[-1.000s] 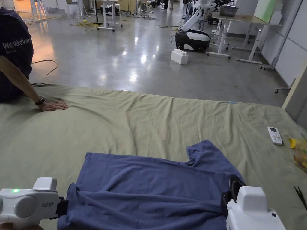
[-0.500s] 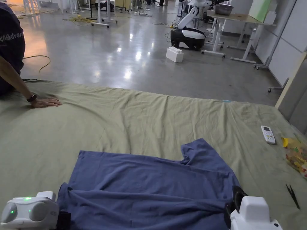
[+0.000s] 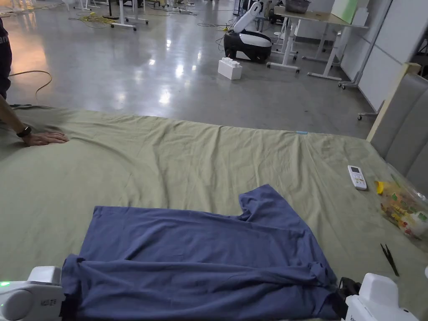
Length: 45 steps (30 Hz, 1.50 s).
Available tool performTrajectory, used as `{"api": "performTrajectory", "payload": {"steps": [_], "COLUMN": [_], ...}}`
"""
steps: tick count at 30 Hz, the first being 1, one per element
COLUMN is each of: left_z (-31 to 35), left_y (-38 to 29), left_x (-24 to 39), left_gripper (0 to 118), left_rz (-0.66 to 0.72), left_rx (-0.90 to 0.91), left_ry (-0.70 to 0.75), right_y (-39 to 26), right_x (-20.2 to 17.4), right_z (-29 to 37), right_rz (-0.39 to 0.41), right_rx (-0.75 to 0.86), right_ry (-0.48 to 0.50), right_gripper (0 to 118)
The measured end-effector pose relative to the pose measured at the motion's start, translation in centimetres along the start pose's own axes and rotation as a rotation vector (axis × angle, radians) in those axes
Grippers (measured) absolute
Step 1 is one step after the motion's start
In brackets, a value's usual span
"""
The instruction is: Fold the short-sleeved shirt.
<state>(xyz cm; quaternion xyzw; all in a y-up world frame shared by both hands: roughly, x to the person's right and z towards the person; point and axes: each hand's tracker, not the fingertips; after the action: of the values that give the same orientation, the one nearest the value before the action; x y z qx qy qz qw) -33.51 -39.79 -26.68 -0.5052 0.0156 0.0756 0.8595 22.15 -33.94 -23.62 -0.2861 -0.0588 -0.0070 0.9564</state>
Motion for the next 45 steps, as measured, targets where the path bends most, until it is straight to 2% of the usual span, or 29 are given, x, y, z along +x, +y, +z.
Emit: {"api": "performTrajectory", "payload": {"steps": [3, 5, 7, 10, 14, 17, 19, 21, 23, 24, 25, 28, 33, 37, 40, 45], "left_z": [0.8, 1.2, 1.5, 1.6, 1.3, 0.8, 0.6, 0.6, 0.6, 0.6, 0.6, 0.9, 2.5, 4.6, 6.5, 9.4], "left_y": [0.3, 0.2, 0.4, 0.4, 0.2, -0.2, -0.3, -0.5, -0.5, -0.5, -0.4, -0.2, 0.2, 0.9, 1.3, 0.5], "left_x": [-0.4, -0.1, -0.1, 0.3, 0.4, 0.4, 0.3, 0.5, 0.5, 0.6, 0.6, 0.6, 0.4, 0.6, 0.6, -0.4], "left_gripper": [10, 10, 10, 10, 10, 10, 10, 10, 10, 10, 10, 10, 10, 10, 10, 10], "left_rz": [-0.009, -0.013, -0.023, -0.046, -0.057, -0.052, -0.039, -0.038, -0.041, -0.041, -0.042, -0.040, -0.007, -0.014, -0.024, -0.030], "left_rx": [0.033, 0.050, 0.063, 0.073, 0.076, 0.069, 0.065, 0.066, 0.066, 0.068, 0.072, 0.079, 0.110, 0.148, 0.181, 0.211], "left_ry": [0.013, 0.017, 0.022, 0.032, 0.037, 0.039, 0.039, 0.042, 0.043, 0.044, 0.044, 0.041, 0.010, -0.013, -0.031, -0.029], "right_y": [-0.3, -0.6, -0.4, -0.2, -0.2, -0.7, -1.6, -1.9, -1.7, -1.7, -1.6, -1.5, -0.1, 2.3, 3.6, 3.6], "right_x": [1.8, 2.4, 2.2, 2.0, 1.8, 1.2, 0.6, 0.2, 0.0, -0.1, -0.3, -0.9, -1.0, -1.0, -0.4, 0.5], "right_z": [-3.3, -5.1, -6.0, -7.9, -11.0, -13.2, -13.8, -13.3, -12.7, -12.6, -12.4, -11.8, -9.7, -6.8, -5.0, -1.9], "right_rz": [0.062, 0.105, 0.132, 0.154, 0.063, 0.076, 0.134, 0.127, 0.124, 0.110, 0.112, 0.157, 0.136, 0.170, 0.146, 0.165], "right_rx": [-0.142, -0.232, -0.260, -0.304, -0.397, -0.457, -0.518, -0.472, -0.468, -0.461, -0.451, -0.434, -0.387, -0.347, -0.292, -0.332], "right_ry": [0.014, 0.017, 0.017, 0.021, 0.059, 0.053, 0.045, 0.054, 0.070, 0.091, 0.097, 0.089, 0.080, 0.079, 0.105, 0.126], "right_gripper": [53, 66, 67, 79, 81, 81, 70, 61, 40, 20, 12, 9, 9, 9, 9, 9]}}
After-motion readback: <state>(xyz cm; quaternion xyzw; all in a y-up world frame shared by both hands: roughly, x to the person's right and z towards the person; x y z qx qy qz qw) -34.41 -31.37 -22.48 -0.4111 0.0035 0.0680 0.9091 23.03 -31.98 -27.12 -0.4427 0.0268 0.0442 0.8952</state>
